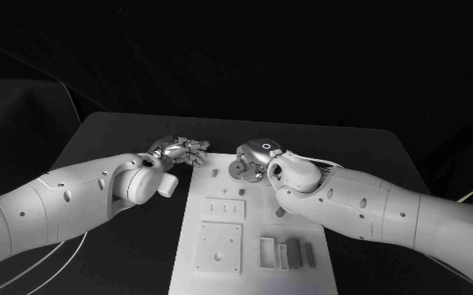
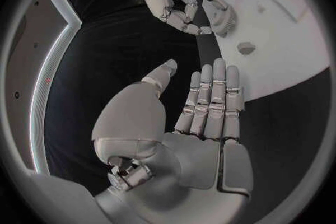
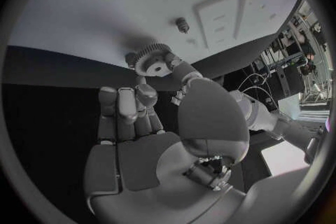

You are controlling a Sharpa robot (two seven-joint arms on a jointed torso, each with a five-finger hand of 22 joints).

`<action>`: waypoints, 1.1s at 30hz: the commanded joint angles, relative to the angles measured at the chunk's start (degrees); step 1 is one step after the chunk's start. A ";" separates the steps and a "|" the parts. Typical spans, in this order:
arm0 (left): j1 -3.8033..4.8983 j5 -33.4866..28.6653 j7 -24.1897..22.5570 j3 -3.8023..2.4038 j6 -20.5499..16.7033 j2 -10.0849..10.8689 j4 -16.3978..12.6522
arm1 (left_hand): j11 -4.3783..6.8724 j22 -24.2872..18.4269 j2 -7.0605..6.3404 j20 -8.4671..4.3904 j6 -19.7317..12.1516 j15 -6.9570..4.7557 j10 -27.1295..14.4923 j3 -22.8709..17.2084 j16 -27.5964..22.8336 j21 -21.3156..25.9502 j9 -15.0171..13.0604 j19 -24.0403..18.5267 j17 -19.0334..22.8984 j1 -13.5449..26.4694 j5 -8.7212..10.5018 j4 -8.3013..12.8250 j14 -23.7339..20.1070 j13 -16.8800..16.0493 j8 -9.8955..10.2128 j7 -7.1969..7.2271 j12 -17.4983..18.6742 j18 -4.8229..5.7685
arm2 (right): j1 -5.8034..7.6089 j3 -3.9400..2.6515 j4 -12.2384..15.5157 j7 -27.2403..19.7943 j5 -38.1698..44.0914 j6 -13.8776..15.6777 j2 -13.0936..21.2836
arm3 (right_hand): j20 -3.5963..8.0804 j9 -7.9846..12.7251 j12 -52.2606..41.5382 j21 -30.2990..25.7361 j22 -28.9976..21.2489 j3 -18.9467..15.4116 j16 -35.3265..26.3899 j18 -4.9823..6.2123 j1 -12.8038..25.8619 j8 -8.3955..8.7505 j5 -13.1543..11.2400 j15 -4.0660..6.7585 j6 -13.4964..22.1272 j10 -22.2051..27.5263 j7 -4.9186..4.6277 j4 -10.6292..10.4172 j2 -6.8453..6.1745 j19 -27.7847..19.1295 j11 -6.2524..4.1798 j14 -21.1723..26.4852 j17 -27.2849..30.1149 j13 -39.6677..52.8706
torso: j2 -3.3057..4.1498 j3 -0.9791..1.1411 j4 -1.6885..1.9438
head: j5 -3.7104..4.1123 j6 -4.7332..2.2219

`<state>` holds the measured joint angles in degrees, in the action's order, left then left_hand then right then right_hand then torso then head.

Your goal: Assemble the parts on the task board

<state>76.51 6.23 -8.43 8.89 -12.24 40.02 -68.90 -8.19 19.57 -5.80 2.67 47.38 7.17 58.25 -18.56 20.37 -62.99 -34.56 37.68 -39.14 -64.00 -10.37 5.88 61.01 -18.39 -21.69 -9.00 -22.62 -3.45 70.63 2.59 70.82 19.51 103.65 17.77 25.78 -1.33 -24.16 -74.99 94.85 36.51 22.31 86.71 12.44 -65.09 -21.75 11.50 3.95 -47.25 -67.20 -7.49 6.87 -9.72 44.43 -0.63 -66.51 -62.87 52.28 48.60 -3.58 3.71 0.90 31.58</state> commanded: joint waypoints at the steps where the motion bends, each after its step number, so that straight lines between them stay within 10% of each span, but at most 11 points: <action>1: 0.03 0.24 -0.38 -0.03 0.34 -0.20 -0.03 | -0.11 -0.09 0.54 0.18 -0.39 0.18 -0.26 0.05 -0.26 0.20 0.08 -0.02 -0.10 -0.20 -0.19 -0.03 0.15 0.01 0.31 -0.03 0.38 -1.16 | -0.01 0.28 -0.12 -0.07 0.05 -0.97 0.01 | -0.07 0.29 -0.39 6.82 0.06 -0.11 0.36 0.71 -0.34 -0.05 0.19 0.16 -2.15 -0.20 -1.78 -0.29 0.41 0.48 -0.06 -0.11 0.09 -0.07 | 0.01 0.04 0.03 | 0.01 0.08; 33: 0.03 0.26 -0.32 -0.03 0.37 -0.21 0.06 | -0.11 -0.09 0.53 0.19 -0.38 0.19 -0.23 0.06 -0.32 0.23 0.08 -0.03 -0.11 -0.24 -0.18 -0.02 0.14 0.00 0.34 -0.03 0.42 -1.15 | -0.01 0.83 0.07 -0.51 -2.02 -1.98 -0.05 | -0.07 0.27 -0.36 6.84 0.07 -0.11 0.37 0.74 -0.26 -0.03 0.20 0.20 -2.22 -0.35 -1.78 -0.36 0.61 0.59 -0.11 -0.25 0.16 -0.14 | 0.03 0.05 -0.05 | -0.05 0.24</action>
<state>76.51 6.30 -8.40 8.90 -12.24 39.90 -68.72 -8.19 19.57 -5.80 2.66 47.38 7.17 58.25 -18.56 20.37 -63.00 -34.56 37.68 -39.17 -64.00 -10.37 5.88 61.01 -18.39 -21.69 -9.00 -22.39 -3.44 70.65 3.35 71.08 19.29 101.90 16.54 25.75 -1.53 -23.93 -74.99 94.85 36.49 22.31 86.71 12.43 -65.32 -21.74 11.50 3.93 -47.96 -67.29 -8.02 6.87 -9.49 44.64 -0.51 -66.52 -62.77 52.24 48.61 -3.50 3.66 0.84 31.81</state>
